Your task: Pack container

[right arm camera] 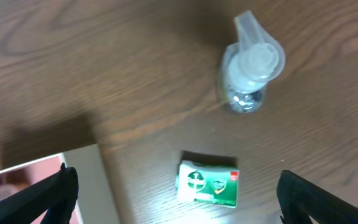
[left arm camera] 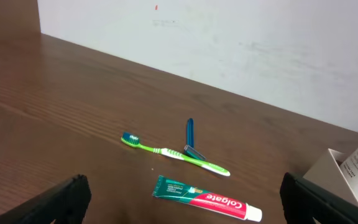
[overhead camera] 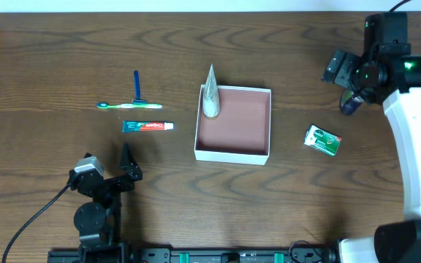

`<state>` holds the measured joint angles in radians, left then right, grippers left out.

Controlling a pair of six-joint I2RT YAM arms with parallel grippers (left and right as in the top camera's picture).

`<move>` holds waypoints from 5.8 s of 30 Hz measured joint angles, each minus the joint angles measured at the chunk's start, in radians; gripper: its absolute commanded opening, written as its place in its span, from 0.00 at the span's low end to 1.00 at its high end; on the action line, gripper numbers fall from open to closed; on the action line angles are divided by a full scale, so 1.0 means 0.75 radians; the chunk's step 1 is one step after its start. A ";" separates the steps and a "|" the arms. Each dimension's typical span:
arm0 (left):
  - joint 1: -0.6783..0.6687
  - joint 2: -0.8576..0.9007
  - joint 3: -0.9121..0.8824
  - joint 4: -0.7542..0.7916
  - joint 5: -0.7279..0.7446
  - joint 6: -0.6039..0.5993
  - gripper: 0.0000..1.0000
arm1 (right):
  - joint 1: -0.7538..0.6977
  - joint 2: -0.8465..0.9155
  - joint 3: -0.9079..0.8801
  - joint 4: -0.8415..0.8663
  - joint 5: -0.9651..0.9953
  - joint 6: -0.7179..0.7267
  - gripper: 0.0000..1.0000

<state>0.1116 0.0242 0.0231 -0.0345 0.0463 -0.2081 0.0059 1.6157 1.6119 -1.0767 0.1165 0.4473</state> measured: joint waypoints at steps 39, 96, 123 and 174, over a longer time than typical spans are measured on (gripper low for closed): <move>0.000 0.000 0.000 0.000 0.000 0.000 0.98 | -0.311 0.368 -0.006 0.358 -0.340 -0.649 0.45; 0.000 0.000 0.000 0.000 0.000 0.000 0.98 | 0.391 -0.086 0.013 0.445 -0.477 -0.281 0.01; 0.000 0.000 0.000 0.000 -0.001 0.000 0.98 | 0.685 0.213 0.013 0.694 -0.154 -0.284 0.01; 0.000 0.000 0.000 0.000 -0.001 0.000 0.98 | 0.820 -0.073 -0.689 1.462 0.095 -0.604 0.02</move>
<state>0.1116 0.0242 0.0231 -0.0345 0.0460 -0.2081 0.6212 1.5608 1.0950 0.0200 0.1875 -0.0055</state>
